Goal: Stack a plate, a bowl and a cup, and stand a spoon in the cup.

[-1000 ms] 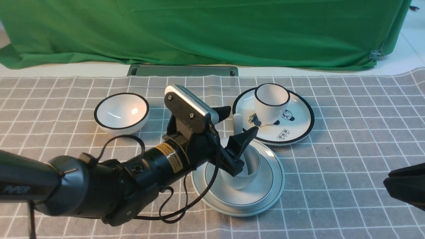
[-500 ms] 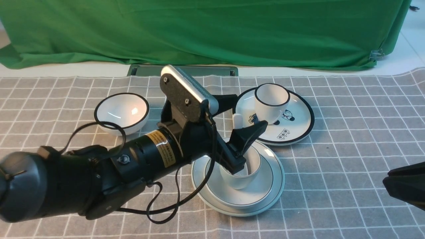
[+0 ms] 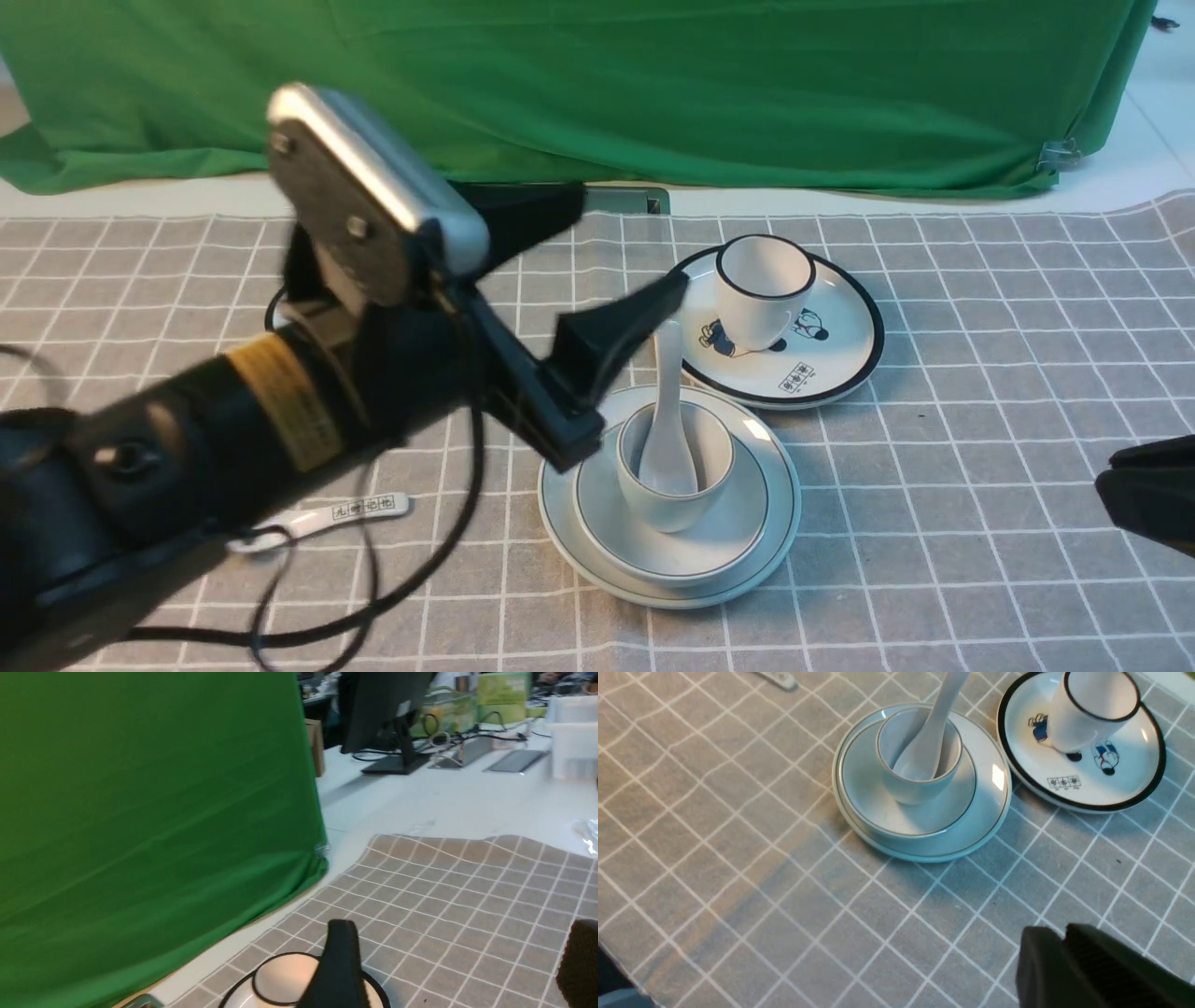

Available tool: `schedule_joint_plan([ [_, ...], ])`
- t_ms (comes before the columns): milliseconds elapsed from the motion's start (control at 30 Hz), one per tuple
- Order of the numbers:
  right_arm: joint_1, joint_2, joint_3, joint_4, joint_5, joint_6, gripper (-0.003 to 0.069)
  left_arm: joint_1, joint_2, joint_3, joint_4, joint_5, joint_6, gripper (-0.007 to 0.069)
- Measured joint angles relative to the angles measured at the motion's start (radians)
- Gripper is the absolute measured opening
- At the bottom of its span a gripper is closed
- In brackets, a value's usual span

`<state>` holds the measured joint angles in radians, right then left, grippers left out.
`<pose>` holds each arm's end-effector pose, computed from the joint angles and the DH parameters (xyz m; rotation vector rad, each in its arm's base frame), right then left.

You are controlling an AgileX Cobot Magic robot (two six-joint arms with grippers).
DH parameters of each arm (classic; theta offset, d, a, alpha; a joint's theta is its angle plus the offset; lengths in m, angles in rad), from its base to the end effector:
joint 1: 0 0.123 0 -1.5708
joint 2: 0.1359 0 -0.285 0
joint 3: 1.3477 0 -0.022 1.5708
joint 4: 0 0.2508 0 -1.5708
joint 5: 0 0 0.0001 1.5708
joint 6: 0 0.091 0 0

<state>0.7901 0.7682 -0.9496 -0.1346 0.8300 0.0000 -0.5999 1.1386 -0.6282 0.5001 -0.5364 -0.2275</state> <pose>0.1025 0.0907 0.3868 -0.8591 1.9601 0.3070 0.1877 -0.1553 0.3176 0.7852 1.3194 -0.4970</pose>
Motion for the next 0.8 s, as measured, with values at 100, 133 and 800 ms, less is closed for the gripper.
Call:
schedule_joint_plan([
  [100,0.000,-0.024,0.000,0.000,0.001,0.007,0.0098,0.000,-0.102,0.018,0.000,0.082,-0.036,0.0502],
  [133,0.000,-0.032,0.000,0.000,0.002,0.010,0.0098,0.000,-0.134,0.024,0.000,0.108,-0.051,0.0468],
  [800,0.000,-0.141,0.000,0.000,0.046,0.149,0.0036,0.000,-0.720,0.444,-0.001,0.356,-0.138,0.0011],
])
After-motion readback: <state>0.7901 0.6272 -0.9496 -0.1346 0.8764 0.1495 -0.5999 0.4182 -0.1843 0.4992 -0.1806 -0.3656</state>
